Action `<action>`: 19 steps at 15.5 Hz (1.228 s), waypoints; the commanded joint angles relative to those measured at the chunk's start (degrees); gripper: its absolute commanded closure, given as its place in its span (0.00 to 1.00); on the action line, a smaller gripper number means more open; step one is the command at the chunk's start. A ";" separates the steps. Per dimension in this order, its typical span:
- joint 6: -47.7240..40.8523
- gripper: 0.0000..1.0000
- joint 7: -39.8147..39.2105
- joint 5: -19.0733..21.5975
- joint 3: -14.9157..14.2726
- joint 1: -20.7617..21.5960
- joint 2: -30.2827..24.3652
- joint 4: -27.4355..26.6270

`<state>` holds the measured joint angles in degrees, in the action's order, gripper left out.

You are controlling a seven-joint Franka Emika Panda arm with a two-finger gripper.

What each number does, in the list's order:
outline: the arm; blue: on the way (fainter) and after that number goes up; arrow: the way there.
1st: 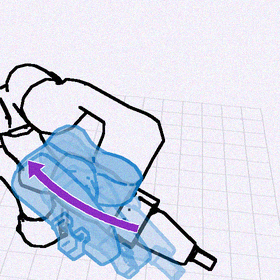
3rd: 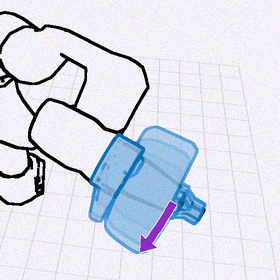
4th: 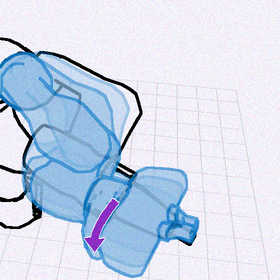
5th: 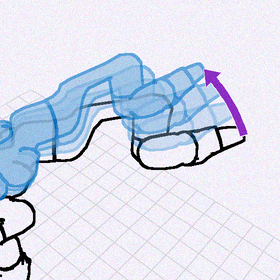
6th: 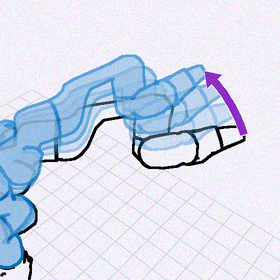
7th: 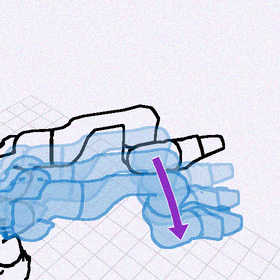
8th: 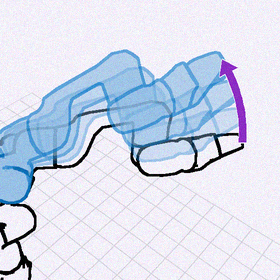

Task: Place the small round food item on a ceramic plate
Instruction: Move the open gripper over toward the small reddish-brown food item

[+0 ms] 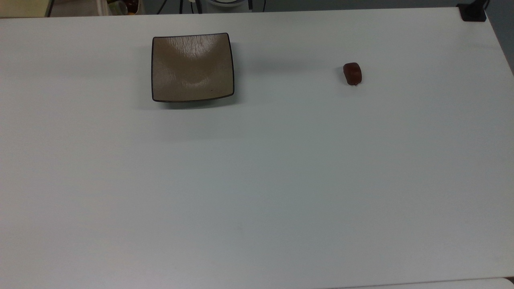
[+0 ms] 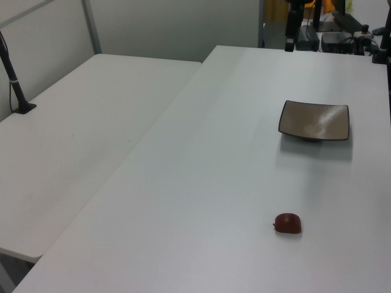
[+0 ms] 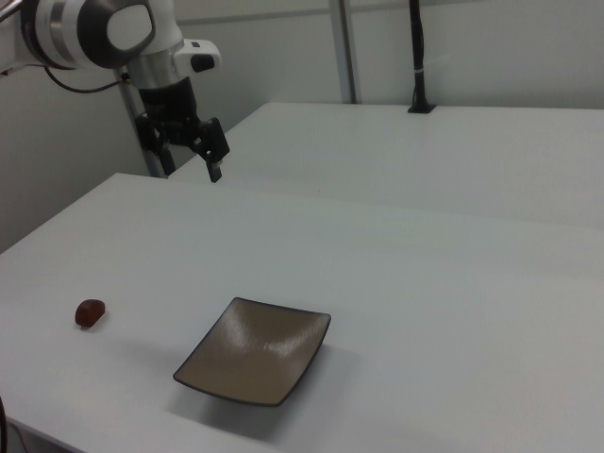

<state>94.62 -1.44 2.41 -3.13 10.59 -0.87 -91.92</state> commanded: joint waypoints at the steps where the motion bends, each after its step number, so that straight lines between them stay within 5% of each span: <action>1: -1.55 0.00 -1.02 0.66 0.49 -0.39 0.43 0.53; 11: -1.55 0.00 -1.02 0.66 0.49 -0.22 0.43 0.25; 19: -0.05 0.00 0.64 0.75 5.13 1.89 0.69 -2.47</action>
<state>94.52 -1.67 2.49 -0.30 11.83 0.30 -93.59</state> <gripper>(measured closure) 0.000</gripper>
